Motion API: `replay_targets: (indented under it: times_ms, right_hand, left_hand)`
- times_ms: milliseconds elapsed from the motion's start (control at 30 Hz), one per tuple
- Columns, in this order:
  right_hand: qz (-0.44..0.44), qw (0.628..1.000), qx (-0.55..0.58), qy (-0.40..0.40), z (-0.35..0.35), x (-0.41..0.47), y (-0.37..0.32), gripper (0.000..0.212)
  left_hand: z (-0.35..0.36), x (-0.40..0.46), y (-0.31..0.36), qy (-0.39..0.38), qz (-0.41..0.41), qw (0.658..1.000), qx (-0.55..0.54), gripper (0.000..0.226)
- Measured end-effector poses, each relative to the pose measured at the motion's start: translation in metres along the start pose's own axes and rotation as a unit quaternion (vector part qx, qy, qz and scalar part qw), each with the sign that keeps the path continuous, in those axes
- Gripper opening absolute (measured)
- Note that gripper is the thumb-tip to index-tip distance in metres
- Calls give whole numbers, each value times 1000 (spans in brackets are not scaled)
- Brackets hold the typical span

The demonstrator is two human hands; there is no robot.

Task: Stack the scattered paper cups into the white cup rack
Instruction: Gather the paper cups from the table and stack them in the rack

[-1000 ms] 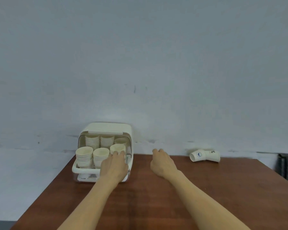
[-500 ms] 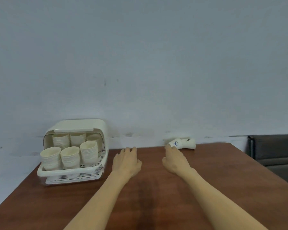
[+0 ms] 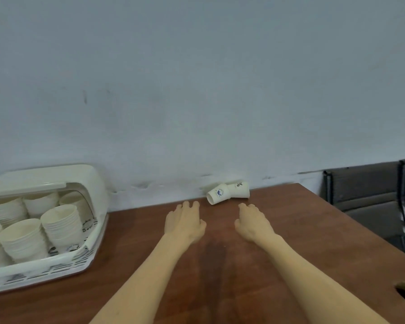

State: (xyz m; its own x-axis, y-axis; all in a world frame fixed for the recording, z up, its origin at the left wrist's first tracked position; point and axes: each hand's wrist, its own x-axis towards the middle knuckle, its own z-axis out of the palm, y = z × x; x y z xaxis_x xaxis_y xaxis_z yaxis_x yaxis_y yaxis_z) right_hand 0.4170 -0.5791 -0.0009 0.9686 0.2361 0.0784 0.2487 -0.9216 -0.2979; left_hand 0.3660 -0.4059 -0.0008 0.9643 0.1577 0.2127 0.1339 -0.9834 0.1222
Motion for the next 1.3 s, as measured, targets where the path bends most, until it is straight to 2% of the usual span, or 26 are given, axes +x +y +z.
replay_targets:
  times_ms: [167,267,367,533,733,933,1167,1300]
  right_hand:
    - [12,1000,-1,-2,21,35,20,36]
    - [15,1000,1,-4,39,54,30,29]
    - [26,1000,2,-2,52,75,39,24]
    - [46,999,17,17,68,108,53,27]
    - [70,996,26,47,79,143,69,28]
    - [69,996,47,43,83,167,86,18]
    - [83,992,70,59,86,189,89,17]
    - [119,986,101,55,89,202,80,30]
  left_hand:
    - [25,46,19,-5,22,1000,11,47]
    - [41,75,26,-7,26,1000,14,51]
    - [55,103,31,-16,26,999,18,45]
    - [77,143,42,-24,40,999,27,42]
    - [100,181,60,-15,87,994,64,35]
    - [114,213,74,-27,124,983,134,59]
    - [124,227,74,-31,112,974,193,39]
    - [114,226,64,-41,118,969,211,36]
